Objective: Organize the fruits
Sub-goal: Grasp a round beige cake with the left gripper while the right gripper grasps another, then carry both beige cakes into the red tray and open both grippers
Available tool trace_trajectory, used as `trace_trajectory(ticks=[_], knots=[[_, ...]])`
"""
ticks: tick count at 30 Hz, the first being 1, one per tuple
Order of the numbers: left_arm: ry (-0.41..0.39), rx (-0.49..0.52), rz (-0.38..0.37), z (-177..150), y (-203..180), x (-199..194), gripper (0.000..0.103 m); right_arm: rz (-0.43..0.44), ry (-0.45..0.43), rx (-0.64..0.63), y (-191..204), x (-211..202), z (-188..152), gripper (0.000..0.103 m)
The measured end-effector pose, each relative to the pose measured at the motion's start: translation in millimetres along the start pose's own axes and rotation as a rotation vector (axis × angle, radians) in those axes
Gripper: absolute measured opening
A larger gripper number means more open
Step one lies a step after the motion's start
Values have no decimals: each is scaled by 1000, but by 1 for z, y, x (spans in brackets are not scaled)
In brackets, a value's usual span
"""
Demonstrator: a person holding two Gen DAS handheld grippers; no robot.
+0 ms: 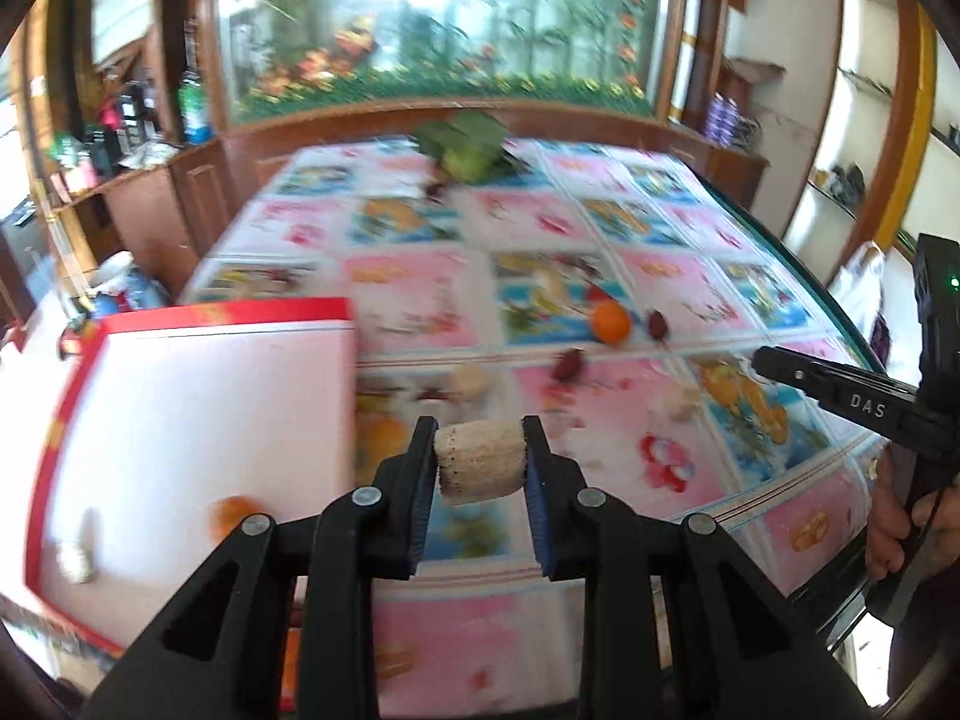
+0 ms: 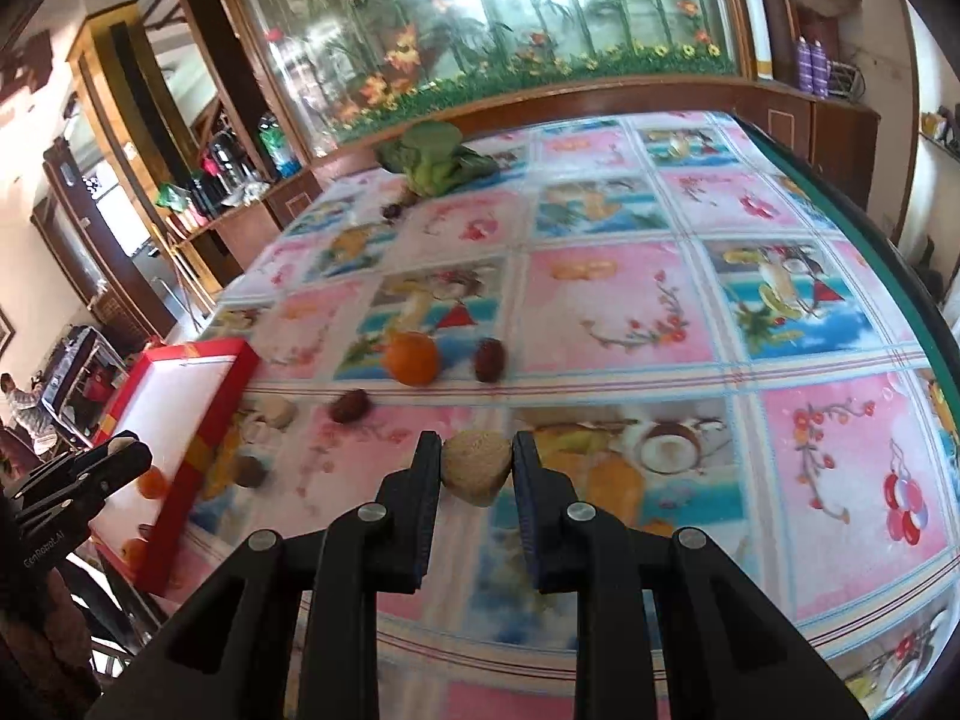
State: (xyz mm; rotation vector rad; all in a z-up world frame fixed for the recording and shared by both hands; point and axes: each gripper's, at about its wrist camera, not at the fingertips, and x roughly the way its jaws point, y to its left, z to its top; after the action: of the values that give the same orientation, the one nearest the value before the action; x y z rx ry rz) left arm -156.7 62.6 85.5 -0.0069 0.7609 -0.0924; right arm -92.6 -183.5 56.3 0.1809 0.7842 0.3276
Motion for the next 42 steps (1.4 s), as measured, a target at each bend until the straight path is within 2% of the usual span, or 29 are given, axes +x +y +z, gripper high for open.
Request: trace_trajectory(ticks=[4, 9, 15, 19, 26, 35, 37, 38, 39, 40, 41, 42], knots=[[-44, -40, 79, -7, 38, -21, 29, 69, -37, -30, 37, 1, 2, 22], [-70, -78, 156, -11, 78, -31, 29, 146, -34, -95, 96, 18, 13, 22], [-38, -130, 186, -12, 120, -19, 29, 245, 8, -200, 178, 60, 22, 22], [-2, -167, 220, -10, 149, -4, 29, 265, 33, -261, 217, 96, 27, 22], [90, -205, 269, -12, 181, 25, 29, 282, 154, -313, 255, 150, 21, 22], [193, -253, 310, -27, 196, 49, 30, 274, 281, -330, 269, 186, 9, 23], [192, -235, 345, -26, 192, 49, 34, 265, 288, -344, 270, 186, 8, 23], [195, -235, 359, -26, 190, 49, 48, 263, 289, -348, 269, 185, 8, 23], [200, -241, 366, -25, 191, 51, 69, 265, 301, -349, 269, 184, 7, 28], [199, -252, 376, -26, 191, 51, 76, 276, 302, -346, 268, 182, 7, 32], [184, -260, 384, -27, 189, 47, 79, 285, 296, -342, 266, 180, 7, 38], [174, -256, 390, -26, 187, 45, 79, 295, 265, -339, 263, 174, 7, 38]])
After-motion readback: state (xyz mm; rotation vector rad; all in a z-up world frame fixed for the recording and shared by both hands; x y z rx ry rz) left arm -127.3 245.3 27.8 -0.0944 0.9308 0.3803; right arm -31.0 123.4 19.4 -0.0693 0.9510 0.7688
